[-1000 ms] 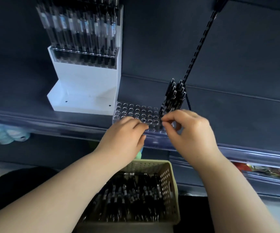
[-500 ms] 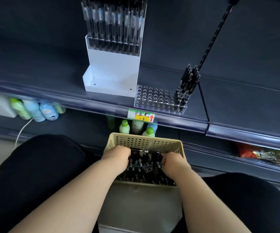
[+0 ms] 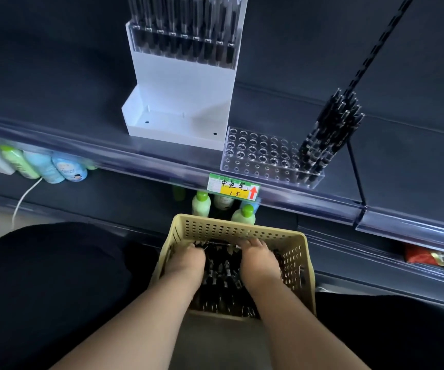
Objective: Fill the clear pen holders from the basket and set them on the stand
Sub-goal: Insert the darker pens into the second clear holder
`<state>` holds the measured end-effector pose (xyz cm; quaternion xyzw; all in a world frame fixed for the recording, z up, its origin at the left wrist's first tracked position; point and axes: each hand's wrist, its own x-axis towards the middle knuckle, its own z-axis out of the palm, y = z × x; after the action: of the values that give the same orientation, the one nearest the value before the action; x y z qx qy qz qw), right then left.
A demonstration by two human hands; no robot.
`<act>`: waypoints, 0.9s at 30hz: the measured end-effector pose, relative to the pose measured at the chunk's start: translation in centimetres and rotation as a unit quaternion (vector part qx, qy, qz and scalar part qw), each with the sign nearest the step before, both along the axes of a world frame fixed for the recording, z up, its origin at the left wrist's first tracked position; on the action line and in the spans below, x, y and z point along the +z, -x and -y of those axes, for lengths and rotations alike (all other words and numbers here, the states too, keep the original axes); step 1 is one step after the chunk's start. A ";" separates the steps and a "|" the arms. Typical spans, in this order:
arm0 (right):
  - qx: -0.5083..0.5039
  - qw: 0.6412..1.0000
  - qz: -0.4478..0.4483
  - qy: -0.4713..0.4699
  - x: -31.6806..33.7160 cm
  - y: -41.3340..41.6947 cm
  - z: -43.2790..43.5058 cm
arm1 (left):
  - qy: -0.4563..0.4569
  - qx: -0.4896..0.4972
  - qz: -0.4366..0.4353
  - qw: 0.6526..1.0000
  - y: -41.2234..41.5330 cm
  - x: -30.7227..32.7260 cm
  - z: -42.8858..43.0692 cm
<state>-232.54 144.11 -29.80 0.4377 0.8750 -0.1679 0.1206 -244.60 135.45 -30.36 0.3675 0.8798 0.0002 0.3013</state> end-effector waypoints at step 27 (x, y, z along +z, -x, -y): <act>0.068 0.988 0.087 -0.108 -1.8 -0.4 -0.2 | 0.028 -0.009 -0.039 0.999 1.8 -0.9 0.9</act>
<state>-232.16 144.31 -31.55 0.4002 0.9020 -0.0250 0.1600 -246.36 134.56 -31.29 0.3668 0.8873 -0.0411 0.2766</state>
